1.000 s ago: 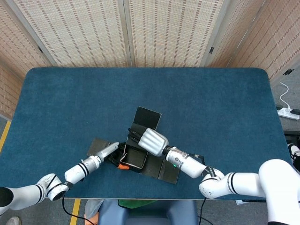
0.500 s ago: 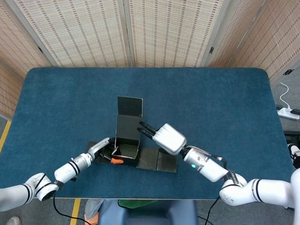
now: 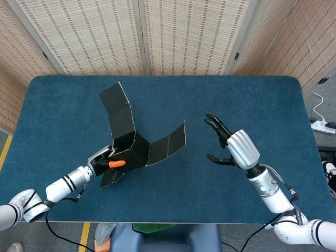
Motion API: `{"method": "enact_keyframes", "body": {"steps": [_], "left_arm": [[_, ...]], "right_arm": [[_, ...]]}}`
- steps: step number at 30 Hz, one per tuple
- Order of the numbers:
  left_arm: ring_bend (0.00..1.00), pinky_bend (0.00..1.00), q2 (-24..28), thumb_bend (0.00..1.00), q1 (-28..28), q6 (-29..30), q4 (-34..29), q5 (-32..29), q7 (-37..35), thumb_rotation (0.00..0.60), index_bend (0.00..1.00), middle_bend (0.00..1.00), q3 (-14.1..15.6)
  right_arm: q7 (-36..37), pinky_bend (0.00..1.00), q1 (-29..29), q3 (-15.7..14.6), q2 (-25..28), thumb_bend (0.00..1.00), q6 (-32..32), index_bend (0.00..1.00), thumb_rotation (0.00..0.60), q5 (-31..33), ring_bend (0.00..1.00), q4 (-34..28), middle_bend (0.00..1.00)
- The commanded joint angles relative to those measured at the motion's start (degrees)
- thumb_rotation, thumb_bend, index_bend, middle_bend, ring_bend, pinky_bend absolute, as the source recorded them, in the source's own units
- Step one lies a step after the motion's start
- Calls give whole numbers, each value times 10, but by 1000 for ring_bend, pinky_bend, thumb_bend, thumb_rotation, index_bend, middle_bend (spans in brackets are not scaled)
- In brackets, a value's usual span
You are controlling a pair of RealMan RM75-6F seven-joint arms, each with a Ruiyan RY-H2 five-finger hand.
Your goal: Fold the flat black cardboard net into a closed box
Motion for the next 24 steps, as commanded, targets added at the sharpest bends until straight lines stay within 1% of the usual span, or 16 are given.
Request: {"method": "enact_keyframes", "body": {"steps": [1, 4, 6, 8, 11, 16, 21, 24], "left_arm": [[663, 885, 23, 200, -17, 50, 2, 32, -110, 600, 365, 371, 19], [663, 887, 31, 201, -23, 54, -18, 30, -135, 600, 365, 372, 23], [662, 888, 38, 202, -28, 52, -37, 25, -146, 600, 364, 373, 23], [662, 888, 42, 202, -32, 50, -51, 23, -140, 600, 365, 374, 23], [662, 888, 45, 202, -35, 41, -68, 14, -103, 600, 365, 375, 22], [662, 888, 42, 201, -37, 23, -83, 1, -38, 600, 364, 375, 21], [662, 888, 30, 202, -34, 10, -83, -12, 42, 600, 364, 375, 16], [662, 888, 28, 202, -33, 3, -86, -20, 81, 600, 364, 376, 13]], "right_arm": [[31, 1000, -9, 12, -36, 149, 12, 0, 600, -11, 698, 20, 56], [26, 1000, 5, 25, -66, 150, -1, 0, 600, -16, 710, 24, 69], [3, 1000, 19, 35, -91, 149, -11, 0, 600, -20, 716, 29, 78], [-20, 1000, 30, 47, -116, 144, -15, 0, 600, -22, 725, 34, 95], [-39, 1000, 50, 70, -152, 139, -22, 0, 600, -20, 736, 41, 129], [-81, 1000, 79, 104, -184, 134, -40, 0, 600, -11, 757, 46, 191], [-122, 1000, 102, 119, -190, 133, -71, 7, 600, -2, 772, 37, 237], [-149, 1000, 112, 119, -193, 134, -87, 62, 600, -2, 782, 33, 275]]}}
